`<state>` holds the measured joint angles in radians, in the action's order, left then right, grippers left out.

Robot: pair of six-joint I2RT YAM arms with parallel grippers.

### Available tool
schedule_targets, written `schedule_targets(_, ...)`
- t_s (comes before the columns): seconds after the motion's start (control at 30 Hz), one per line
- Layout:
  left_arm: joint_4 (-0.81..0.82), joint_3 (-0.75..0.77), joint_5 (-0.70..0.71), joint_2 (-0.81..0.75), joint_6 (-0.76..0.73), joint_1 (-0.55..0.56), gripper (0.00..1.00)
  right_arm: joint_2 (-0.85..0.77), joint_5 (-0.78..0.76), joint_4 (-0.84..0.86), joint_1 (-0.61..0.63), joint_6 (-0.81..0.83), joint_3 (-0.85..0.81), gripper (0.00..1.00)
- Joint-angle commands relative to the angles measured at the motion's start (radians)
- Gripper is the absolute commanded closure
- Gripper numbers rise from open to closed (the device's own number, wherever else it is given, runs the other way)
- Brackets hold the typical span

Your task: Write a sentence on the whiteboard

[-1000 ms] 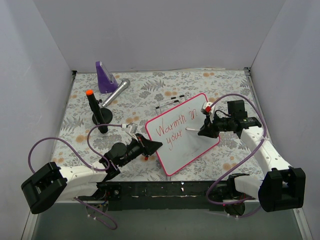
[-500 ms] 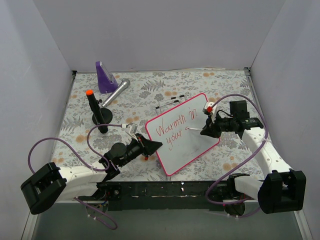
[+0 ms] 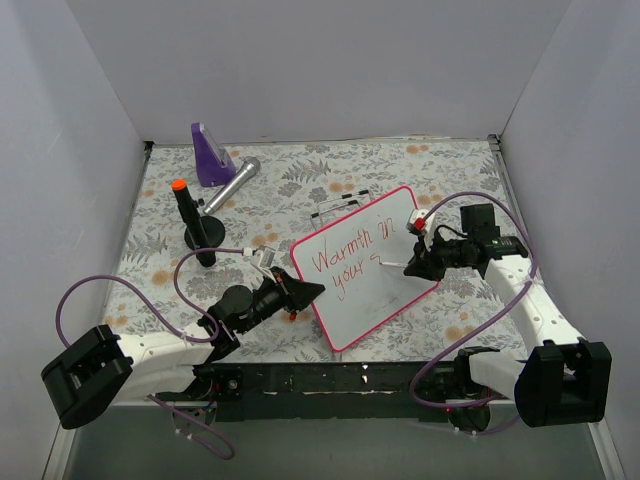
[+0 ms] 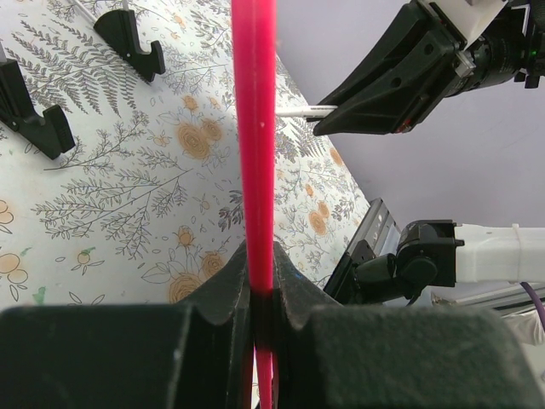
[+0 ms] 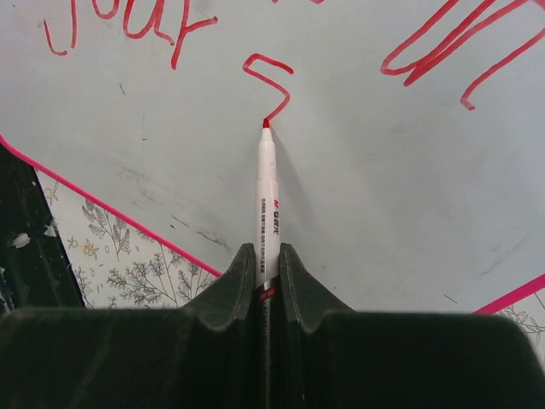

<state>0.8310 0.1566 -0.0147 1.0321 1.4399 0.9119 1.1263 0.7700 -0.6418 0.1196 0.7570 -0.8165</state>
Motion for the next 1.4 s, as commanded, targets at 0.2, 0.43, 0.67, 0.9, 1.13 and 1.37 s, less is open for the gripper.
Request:
schedule_targets(0.2,0.074,0.021,-0.016,-0.015,-0.033,0.004,1.00,0.007,0.069,-0.053,0.020,0.033,-0.009,0.99)
schedule_targets(0.43,0.072,0.021,-0.013,-0.009,-0.033,0.002,1.00,0.029,0.115,-0.045,0.025,0.002,-0.088,0.99)
schedule_targets(0.67,0.065,0.015,-0.010,-0.012,-0.036,0.002,1.00,-0.014,0.130,-0.061,0.003,-0.007,-0.133,0.99)
schedule_targets(0.9,0.065,0.012,-0.008,-0.018,-0.038,0.004,1.00,-0.059,0.137,-0.055,-0.076,0.010,-0.079,0.99)
schedule_targets(1.13,0.076,0.011,-0.011,-0.014,-0.033,0.004,1.00,-0.057,0.140,-0.062,-0.109,0.047,-0.070,0.99)
schedule_targets(1.37,0.072,0.012,-0.010,-0.024,-0.033,0.002,1.00,-0.049,0.134,-0.059,-0.110,0.071,-0.062,0.99)
